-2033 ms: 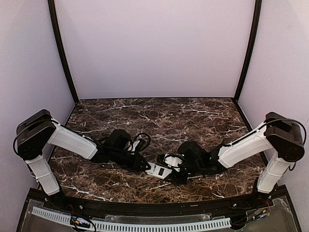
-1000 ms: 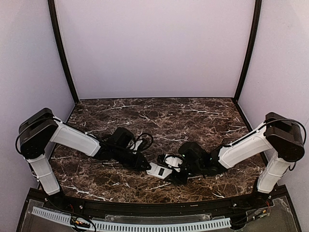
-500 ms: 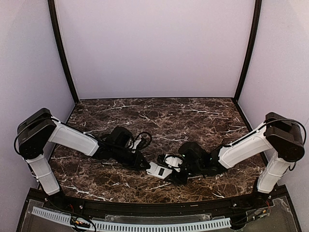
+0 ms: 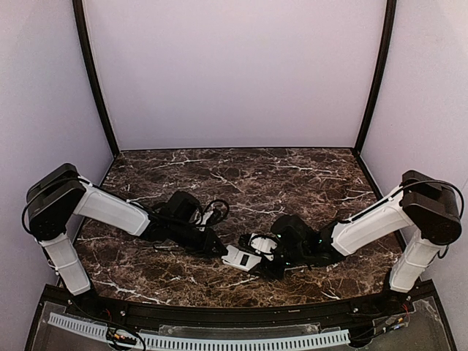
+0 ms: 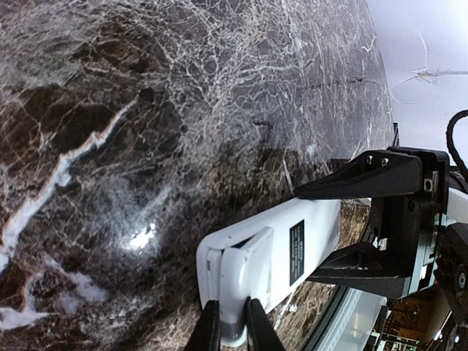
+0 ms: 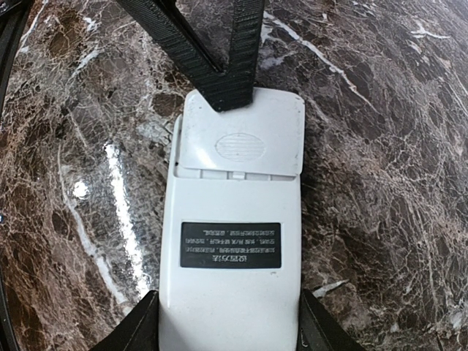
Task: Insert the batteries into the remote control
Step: Place the battery cover on the remote control without the battery cover.
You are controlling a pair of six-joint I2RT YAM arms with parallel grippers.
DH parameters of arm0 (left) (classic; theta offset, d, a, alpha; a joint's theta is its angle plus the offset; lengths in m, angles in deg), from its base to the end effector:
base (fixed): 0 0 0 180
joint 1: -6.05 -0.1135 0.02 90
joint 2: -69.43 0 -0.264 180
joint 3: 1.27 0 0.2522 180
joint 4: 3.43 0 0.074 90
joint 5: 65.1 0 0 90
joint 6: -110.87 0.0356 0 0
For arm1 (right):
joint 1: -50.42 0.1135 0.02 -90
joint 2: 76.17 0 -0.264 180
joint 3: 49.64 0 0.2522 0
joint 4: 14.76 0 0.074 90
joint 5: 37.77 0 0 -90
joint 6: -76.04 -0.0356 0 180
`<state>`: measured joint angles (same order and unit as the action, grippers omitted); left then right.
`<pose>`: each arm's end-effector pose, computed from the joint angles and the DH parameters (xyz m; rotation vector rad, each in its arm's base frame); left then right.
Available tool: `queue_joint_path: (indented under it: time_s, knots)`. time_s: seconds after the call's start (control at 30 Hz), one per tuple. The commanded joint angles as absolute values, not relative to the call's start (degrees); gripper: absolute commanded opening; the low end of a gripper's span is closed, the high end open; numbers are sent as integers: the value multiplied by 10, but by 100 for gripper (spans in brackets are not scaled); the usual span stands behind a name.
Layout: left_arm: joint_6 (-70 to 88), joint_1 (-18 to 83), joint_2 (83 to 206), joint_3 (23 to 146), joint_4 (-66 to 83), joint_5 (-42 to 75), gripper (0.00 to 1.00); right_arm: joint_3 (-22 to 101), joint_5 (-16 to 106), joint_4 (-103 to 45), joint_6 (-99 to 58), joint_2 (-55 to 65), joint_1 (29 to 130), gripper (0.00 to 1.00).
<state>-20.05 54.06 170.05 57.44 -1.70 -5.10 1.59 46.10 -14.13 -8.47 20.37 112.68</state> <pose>0.2090 -0.2588 0.1322 0.4616 2.5941 -1.2857 0.1387 0.2719 0.1196 -1.3984 1.9856 0.5963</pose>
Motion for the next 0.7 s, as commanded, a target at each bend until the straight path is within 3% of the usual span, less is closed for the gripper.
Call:
queue_joint_path:
  time_s: [0.0, 0.67]
  knots:
    - [-211, 551, 1731, 552, 5, -69, 12, 5, 470, -130, -81, 202, 1133, 2]
    - [-199, 552, 1733, 544, -14, -70, 19, 7, 469, -131, -82, 207, 1133, 2]
